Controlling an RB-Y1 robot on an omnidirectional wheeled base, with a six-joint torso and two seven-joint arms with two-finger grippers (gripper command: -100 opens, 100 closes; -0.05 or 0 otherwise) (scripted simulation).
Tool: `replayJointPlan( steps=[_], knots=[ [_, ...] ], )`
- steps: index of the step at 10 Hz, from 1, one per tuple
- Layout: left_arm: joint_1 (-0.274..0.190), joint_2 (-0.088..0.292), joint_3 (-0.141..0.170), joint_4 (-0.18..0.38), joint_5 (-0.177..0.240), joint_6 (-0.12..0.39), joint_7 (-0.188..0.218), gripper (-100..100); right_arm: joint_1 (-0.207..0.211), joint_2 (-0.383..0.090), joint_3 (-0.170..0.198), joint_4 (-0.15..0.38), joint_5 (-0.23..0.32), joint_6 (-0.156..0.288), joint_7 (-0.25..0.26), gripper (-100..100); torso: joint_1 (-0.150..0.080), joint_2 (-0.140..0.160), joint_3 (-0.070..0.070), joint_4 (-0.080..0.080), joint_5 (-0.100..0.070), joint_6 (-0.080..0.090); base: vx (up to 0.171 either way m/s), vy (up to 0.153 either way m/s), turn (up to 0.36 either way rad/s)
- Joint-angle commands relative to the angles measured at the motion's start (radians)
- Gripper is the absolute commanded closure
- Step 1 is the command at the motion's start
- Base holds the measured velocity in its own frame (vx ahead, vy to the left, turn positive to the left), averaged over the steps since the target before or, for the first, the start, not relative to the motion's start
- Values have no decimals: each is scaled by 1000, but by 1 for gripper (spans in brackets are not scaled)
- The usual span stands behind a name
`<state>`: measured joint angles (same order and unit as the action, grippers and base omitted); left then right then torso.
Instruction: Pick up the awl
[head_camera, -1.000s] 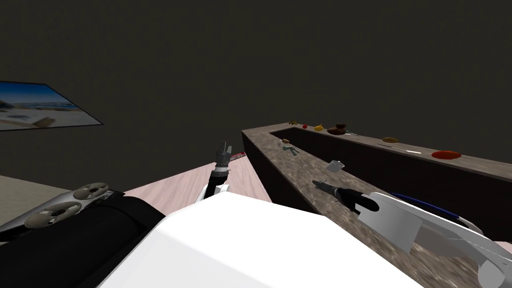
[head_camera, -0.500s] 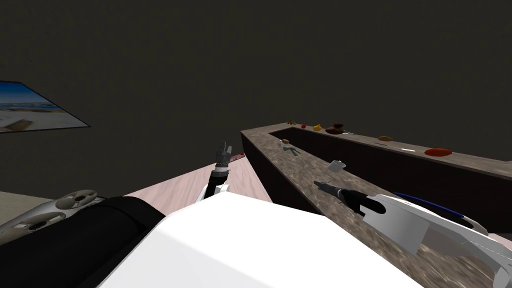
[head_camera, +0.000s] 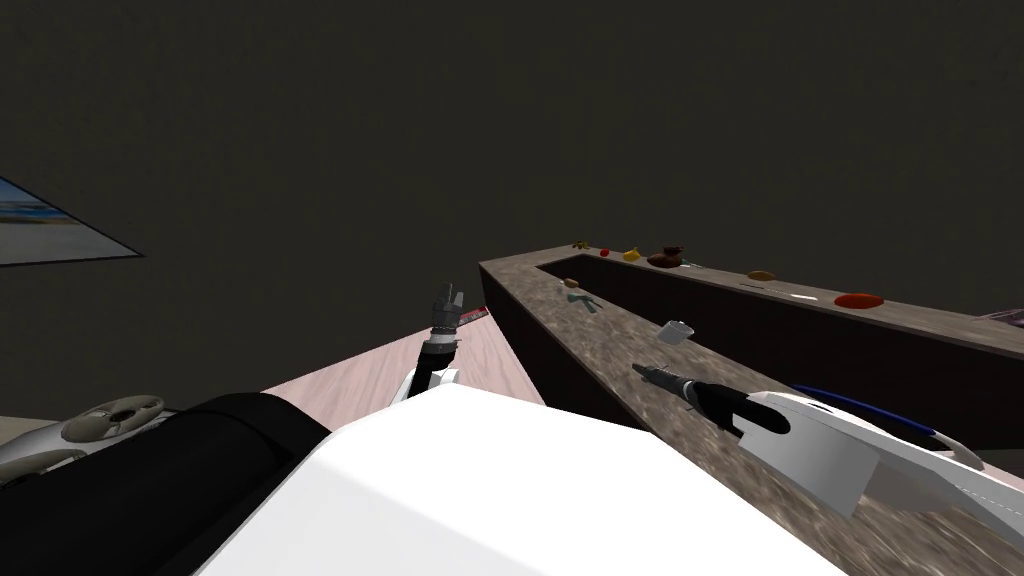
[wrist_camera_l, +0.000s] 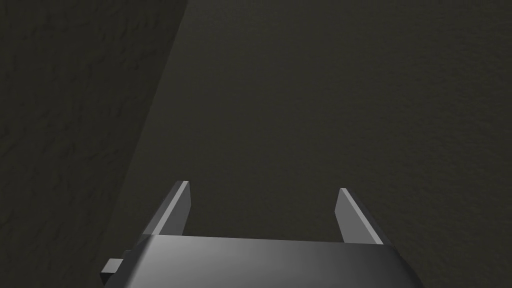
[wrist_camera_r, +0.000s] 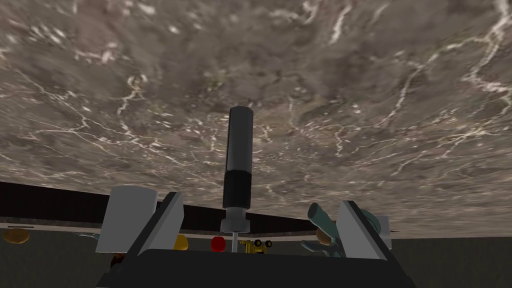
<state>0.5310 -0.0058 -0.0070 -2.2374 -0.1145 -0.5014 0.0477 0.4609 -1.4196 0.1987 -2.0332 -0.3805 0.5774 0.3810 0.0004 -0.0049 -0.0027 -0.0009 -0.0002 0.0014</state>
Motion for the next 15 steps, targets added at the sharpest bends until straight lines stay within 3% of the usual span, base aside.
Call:
replayJointPlan(
  steps=[1, 5, 6, 7, 15],
  knots=[
    [0, 0, 0, 0, 0, 0, 0, 0, 0, 0, 0, 0, 0, 0, 0, 100, 0, 0, 0, 0, 0, 0, 0, 0, 0],
    [0, 0, 0, 0, 0, 0, 0, 0, 0, 0, 0, 0, 0, 1, 0, 100, -2, 1, 1, 0, -1, 0, 0, 0, 0],
    [0, 0, 0, 0, 0, 0, 0, 0, 0, 0, 0, 0, 0, 1, 0, 0, -2, 1, 1, 0, -1, 0, 0, 0, 0],
    [0, 0, 0, 0, 0, 0, 0, 0, -9, 6, 1, -28, 7, 40, -14, 100, -2, 1, 1, 0, -1, 0, -28, -43, 76],
    [0, 0, 0, 0, 0, 0, 0, 0, -48, 48, 10, -173, 61, 250, -92, 100, -6, 5, 3, 1, -2, 1, -43, -66, 65]
  ],
)
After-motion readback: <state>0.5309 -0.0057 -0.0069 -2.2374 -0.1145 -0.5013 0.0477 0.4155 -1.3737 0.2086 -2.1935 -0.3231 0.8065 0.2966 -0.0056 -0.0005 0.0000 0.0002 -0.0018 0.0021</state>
